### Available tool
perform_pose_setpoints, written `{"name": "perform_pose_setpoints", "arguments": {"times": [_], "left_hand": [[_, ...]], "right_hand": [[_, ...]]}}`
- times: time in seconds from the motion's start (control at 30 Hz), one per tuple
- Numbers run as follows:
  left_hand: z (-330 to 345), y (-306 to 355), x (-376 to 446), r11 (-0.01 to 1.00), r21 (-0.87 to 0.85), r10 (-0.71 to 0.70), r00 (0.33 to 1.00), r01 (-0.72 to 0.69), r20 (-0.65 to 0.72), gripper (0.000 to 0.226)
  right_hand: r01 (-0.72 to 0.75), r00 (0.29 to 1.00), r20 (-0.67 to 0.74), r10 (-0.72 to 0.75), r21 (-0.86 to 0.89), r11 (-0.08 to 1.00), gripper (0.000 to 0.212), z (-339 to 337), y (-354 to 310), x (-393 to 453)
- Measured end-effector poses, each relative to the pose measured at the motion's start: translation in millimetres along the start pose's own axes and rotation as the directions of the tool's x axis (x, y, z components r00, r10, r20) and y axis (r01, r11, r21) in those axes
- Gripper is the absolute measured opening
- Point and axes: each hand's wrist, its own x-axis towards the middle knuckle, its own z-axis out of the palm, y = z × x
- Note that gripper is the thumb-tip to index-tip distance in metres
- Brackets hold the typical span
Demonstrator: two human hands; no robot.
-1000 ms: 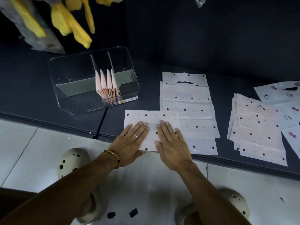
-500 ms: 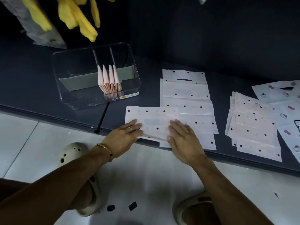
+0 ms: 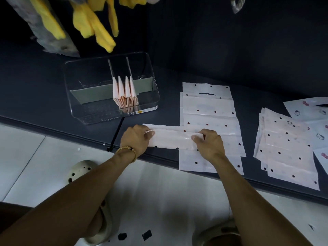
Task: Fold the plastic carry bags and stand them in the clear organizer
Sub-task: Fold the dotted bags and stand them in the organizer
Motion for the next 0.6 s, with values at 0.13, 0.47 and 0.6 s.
{"name": "perform_pose_setpoints", "arguments": {"times": [0.13, 0.47, 0.6], "left_hand": [[4.6, -0.8, 12.1, 0.989, 0.081, -0.119, 0.992, 0.123, -0.052, 0.039], [5.5, -5.5, 21.6, 0.952, 0.206, -0.204, 0.972, 0.225, -0.116, 0.042], [2.0, -2.7, 13.6, 0.954, 0.255, -0.089, 0.963, 0.155, -0.253, 0.032]], "right_hand": [[0.052, 0.998, -0.02, -0.056, -0.179, 0.982, 0.027, 5.8, -1.5, 13.9], [-0.06, 0.995, -0.088, 0.049, -0.127, 0.99, 0.029, 8.9, -9.3, 28.1], [-0.103, 0.992, -0.09, 0.092, -0.125, 0.987, 0.031, 9.4, -11.4, 28.5]]}}
